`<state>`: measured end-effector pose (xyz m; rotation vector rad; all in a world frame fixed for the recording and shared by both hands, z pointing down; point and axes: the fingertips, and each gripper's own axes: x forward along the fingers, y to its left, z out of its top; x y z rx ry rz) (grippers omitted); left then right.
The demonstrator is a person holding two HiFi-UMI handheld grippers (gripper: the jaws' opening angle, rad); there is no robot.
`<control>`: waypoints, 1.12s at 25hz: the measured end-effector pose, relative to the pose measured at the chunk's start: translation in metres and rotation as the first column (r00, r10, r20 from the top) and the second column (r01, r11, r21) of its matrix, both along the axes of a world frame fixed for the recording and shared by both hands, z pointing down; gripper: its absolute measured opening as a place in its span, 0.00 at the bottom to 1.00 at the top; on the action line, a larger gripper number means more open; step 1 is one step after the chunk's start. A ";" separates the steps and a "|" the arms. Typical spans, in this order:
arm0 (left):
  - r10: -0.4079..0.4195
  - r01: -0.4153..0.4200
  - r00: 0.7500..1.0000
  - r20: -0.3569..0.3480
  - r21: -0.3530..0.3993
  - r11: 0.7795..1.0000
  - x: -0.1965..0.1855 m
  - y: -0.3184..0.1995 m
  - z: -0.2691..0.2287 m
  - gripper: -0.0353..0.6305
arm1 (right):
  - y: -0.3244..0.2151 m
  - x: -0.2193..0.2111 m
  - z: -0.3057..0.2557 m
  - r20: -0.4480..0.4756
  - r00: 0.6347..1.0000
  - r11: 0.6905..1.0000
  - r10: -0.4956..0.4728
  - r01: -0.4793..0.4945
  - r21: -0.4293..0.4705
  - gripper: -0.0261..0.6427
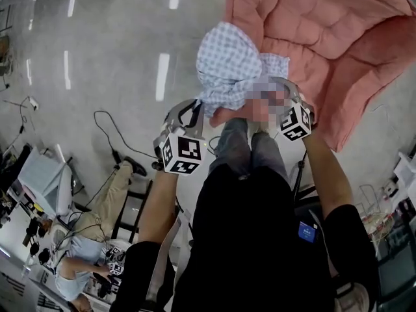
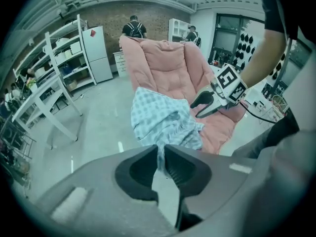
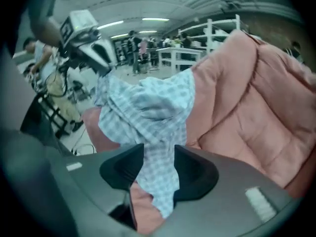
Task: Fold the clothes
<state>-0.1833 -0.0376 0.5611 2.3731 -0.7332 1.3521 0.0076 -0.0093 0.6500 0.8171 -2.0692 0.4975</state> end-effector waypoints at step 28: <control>-0.561 0.562 0.827 0.036 -0.014 0.827 -0.038 0.032 0.031 0.13 | -0.010 -0.048 -0.001 -0.548 0.370 0.196 -0.750 0.916 0.351 0.31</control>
